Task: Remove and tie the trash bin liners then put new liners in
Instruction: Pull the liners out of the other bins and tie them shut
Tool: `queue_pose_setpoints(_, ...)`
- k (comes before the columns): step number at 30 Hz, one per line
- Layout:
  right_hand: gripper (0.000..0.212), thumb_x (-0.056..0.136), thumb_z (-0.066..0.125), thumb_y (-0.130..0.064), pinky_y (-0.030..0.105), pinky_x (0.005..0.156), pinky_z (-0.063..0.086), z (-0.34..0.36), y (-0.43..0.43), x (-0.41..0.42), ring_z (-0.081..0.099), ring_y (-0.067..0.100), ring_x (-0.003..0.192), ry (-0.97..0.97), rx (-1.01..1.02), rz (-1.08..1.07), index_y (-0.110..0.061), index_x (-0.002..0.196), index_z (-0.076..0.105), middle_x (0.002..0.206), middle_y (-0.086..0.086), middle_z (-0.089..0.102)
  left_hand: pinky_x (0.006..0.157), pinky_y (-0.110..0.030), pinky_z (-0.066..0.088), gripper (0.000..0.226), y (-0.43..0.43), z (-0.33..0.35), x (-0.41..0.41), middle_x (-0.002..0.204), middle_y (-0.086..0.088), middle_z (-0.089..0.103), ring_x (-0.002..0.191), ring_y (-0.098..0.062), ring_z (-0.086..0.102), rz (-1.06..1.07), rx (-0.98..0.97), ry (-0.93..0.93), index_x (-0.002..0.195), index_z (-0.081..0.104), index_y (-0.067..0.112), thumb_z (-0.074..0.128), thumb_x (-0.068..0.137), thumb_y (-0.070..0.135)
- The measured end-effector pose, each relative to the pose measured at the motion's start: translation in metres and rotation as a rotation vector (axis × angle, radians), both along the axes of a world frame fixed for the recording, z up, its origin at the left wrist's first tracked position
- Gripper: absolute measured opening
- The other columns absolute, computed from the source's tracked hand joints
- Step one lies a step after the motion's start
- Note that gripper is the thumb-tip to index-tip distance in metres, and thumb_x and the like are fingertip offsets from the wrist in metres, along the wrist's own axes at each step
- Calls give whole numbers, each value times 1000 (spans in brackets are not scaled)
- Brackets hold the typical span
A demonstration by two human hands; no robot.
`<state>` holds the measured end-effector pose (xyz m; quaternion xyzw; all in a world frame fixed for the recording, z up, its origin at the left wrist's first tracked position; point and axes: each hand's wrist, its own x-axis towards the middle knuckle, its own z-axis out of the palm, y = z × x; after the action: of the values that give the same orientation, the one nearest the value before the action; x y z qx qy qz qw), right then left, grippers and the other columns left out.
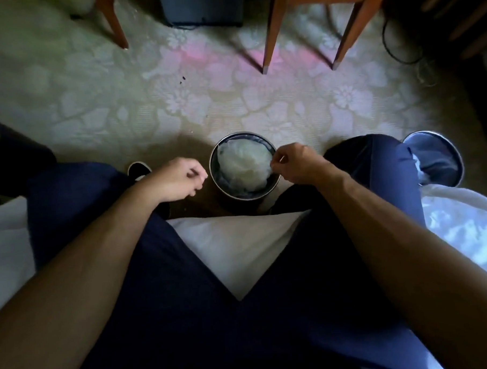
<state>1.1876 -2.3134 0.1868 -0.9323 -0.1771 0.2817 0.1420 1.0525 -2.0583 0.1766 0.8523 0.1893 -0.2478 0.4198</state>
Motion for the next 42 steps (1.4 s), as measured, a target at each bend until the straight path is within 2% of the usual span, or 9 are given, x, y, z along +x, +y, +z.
queue_pose_setpoints(5,17,88,58,-26,35,78,56,16,6,-18,66,28,92,-88,46,11,-21,96,72,97,7,72,72,-39,59,14,9,13,-22,99,-7,71,80,-20,70,3,64,32,106,67,13,54,99,13)
queue_pose_setpoints(12,18,87,60,-24,30,76,52,-7,-9,10,68,27,92,-30,110,-92,-17,95,74,95,8,74,64,-27,54,14,3,2,-4,95,0,72,74,-14,72,98,128,-40,96,69,23,57,97,15)
queue_pose_setpoints(17,10,89,62,-27,26,72,44,-30,-9,47,66,25,90,7,91,-116,-21,83,67,93,6,72,78,-38,60,14,15,-24,20,99,5,71,78,-12,73,168,107,-9,96,68,31,59,97,20)
queue_pose_setpoints(23,18,84,65,-32,42,77,61,-71,8,99,72,32,81,48,12,-144,-16,86,72,85,10,75,65,-32,56,16,25,-79,81,106,-6,63,87,-19,69,236,22,133,116,61,15,54,101,15)
queue_pose_setpoints(27,23,83,65,-37,35,74,58,-103,12,121,70,28,82,88,-94,-209,-16,86,74,85,9,73,73,-38,61,30,24,-118,113,114,-7,60,99,-27,66,323,-83,252,130,53,18,56,101,22)
queue_pose_setpoints(32,17,87,60,-22,44,79,61,-149,17,124,70,33,87,258,-124,-222,-11,82,71,87,13,72,73,-48,63,57,14,-154,122,128,-2,54,101,-27,63,330,-181,276,146,41,30,63,96,16)
queue_pose_setpoints(34,9,89,60,-21,34,75,54,-162,21,122,67,30,92,296,-103,-217,-16,91,67,91,6,66,69,-54,62,59,12,-163,125,130,-4,56,98,-29,65,357,-207,224,144,44,33,64,93,11)
queue_pose_setpoints(37,32,90,57,-16,37,64,59,-178,23,113,67,23,87,429,24,-348,-26,120,60,103,1,65,68,-54,62,67,12,-170,126,135,0,51,93,-24,64,435,-304,269,146,40,40,61,93,3)
queue_pose_setpoints(42,54,90,49,-1,35,51,59,-181,16,110,70,27,83,476,121,-379,-32,134,56,114,6,66,65,-49,63,80,10,-172,123,132,3,52,91,-19,64,478,-386,300,149,37,44,54,93,-10)
